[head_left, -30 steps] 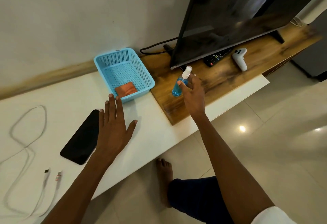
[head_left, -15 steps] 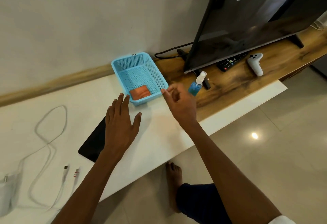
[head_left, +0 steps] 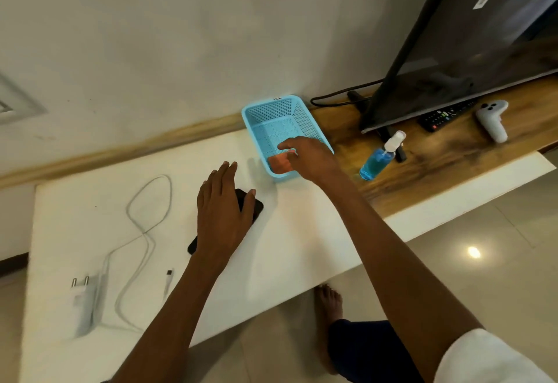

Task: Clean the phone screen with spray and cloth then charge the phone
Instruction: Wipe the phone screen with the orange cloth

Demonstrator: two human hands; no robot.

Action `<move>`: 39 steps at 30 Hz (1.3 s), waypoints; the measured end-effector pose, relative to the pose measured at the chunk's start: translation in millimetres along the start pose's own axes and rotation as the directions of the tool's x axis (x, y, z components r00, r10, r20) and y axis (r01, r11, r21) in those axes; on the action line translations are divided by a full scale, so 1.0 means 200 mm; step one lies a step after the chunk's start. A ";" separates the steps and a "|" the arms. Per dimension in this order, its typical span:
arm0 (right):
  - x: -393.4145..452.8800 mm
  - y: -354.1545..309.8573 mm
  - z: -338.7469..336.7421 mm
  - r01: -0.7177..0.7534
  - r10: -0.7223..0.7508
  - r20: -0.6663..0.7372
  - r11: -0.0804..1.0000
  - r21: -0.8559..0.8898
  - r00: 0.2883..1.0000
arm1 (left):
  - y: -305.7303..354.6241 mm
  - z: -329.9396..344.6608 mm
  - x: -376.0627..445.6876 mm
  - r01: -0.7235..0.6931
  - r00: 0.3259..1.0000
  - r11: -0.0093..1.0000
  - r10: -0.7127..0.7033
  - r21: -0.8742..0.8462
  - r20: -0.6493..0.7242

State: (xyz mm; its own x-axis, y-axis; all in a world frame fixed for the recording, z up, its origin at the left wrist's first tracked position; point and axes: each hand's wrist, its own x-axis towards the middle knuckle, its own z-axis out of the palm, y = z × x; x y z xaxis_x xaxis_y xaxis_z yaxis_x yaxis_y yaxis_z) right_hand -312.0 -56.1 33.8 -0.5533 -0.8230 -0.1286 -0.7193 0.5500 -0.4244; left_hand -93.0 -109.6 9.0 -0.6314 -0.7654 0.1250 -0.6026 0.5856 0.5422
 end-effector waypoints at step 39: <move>-0.44 -0.34 0.26 0.140 -0.105 -0.092 0.741 0.657 0.990 | -0.58 -0.25 -0.20 -0.102 0.988 0.986 0.086 0.128 0.126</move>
State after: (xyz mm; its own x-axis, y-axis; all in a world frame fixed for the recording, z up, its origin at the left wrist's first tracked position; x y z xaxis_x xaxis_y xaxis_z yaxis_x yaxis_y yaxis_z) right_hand -193.1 -27.5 27.9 -0.5112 -0.8594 0.0001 -0.3345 0.1989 -0.9211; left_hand 27.3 -159.6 -17.2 -0.7375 -0.6722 0.0654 -0.5922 0.6902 0.4158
